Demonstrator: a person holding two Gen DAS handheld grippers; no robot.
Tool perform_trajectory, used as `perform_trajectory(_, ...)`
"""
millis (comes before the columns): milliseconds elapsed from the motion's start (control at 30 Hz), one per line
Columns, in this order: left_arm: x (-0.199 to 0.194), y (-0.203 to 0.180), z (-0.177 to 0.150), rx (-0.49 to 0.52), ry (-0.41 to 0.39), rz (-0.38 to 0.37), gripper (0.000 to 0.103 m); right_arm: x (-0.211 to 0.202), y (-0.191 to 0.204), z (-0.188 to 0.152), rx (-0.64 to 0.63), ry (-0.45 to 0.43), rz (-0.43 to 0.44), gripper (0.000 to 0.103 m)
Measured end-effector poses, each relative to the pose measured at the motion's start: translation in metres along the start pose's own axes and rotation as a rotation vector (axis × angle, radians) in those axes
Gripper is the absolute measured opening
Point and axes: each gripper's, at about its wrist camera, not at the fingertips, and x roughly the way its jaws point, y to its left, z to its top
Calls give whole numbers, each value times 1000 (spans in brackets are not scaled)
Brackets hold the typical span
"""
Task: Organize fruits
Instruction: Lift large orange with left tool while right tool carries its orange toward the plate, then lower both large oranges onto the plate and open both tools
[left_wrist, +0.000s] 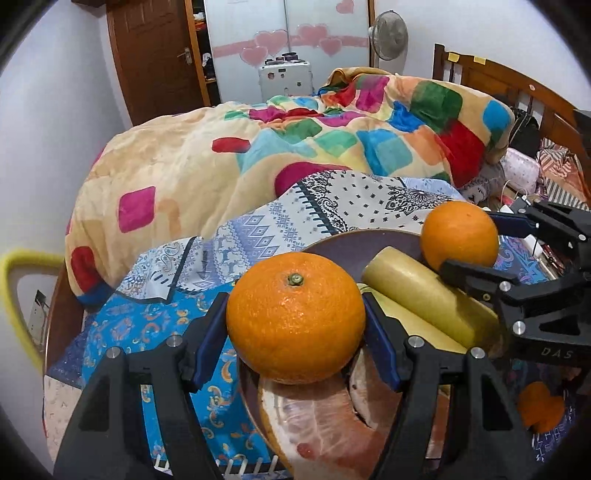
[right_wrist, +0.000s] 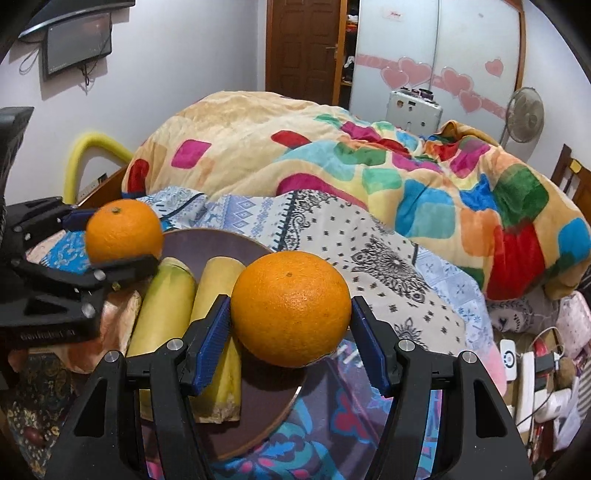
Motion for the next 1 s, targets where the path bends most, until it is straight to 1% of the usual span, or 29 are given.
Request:
perform_trajectory(233, 3, 7, 0, -26, -5, -42, 69, 2, -1, 1, 7, 20, 26, 61)
perform_trajectory(333, 5, 8, 0, -44, 2, -44, 69, 5, -6, 2, 39, 37, 50, 63)
perform_trajectory(400, 5, 9, -1, -46, 5, -40, 71, 6, -8, 2, 46, 40, 59, 63)
perform_trajectory(433, 5, 8, -1, -48, 6, -37, 71, 5, -7, 2, 44, 41, 58, 63)
perform_trajectory(467, 4, 8, -1, -50, 7, -30, 75, 5, -7, 2, 42, 42, 57, 63)
perform_trajectory(500, 4, 8, -2, -52, 7, -24, 78, 5, -6, 1, 42, 42, 59, 65)
perform_trajectory(533, 3, 8, -2, -53, 6, -21, 80, 4, -5, 1, 40, 42, 60, 67)
perform_trajectory(567, 3, 7, -2, -56, 5, -17, 80, 4, -4, 1, 36, 42, 62, 71)
perform_trajectory(600, 3, 7, -2, -57, 7, -18, 80, 4, -3, 1, 31, 41, 58, 72)
perform_trajectory(667, 2, 8, -2, -58, 8, -20, 80, 3, -1, 1, 20, 39, 41, 72)
perform_trajectory(800, -1, 9, -3, -59, 8, -23, 80, 0, -2, -1, 22, 38, 44, 73)
perform_trajectory(1000, -22, 12, -9, -71, -19, -13, 80, -22, 2, -2, 8, -5, 27, 73)
